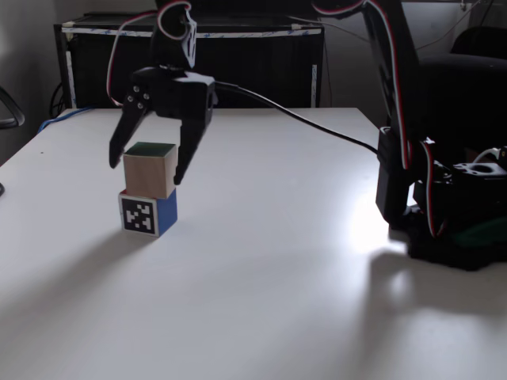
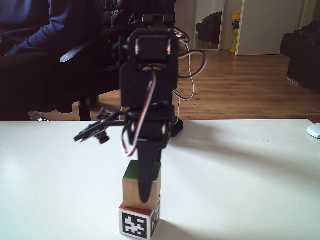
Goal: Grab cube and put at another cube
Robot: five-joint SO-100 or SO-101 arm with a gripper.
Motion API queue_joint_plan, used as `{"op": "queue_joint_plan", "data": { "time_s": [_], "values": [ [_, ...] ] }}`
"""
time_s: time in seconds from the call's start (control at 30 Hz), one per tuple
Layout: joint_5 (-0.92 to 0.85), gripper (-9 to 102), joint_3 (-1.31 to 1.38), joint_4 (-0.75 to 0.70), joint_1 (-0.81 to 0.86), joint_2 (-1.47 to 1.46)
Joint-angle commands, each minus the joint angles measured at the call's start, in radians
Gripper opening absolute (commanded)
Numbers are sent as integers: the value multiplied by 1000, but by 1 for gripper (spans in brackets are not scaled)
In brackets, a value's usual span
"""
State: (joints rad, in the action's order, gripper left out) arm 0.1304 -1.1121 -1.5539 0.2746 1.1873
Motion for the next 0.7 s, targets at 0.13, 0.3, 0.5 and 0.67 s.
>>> {"op": "queue_joint_plan", "data": {
  "time_s": [0.13,0.3,0.5,0.67],
  "values": [
    [18,43,38,-43,-28,77],
    [34,45,-66,-60,-58,242],
    [46,45,-341,-9,-144,676],
    [77,42,-704,132,-259,1017]
  ]
}}
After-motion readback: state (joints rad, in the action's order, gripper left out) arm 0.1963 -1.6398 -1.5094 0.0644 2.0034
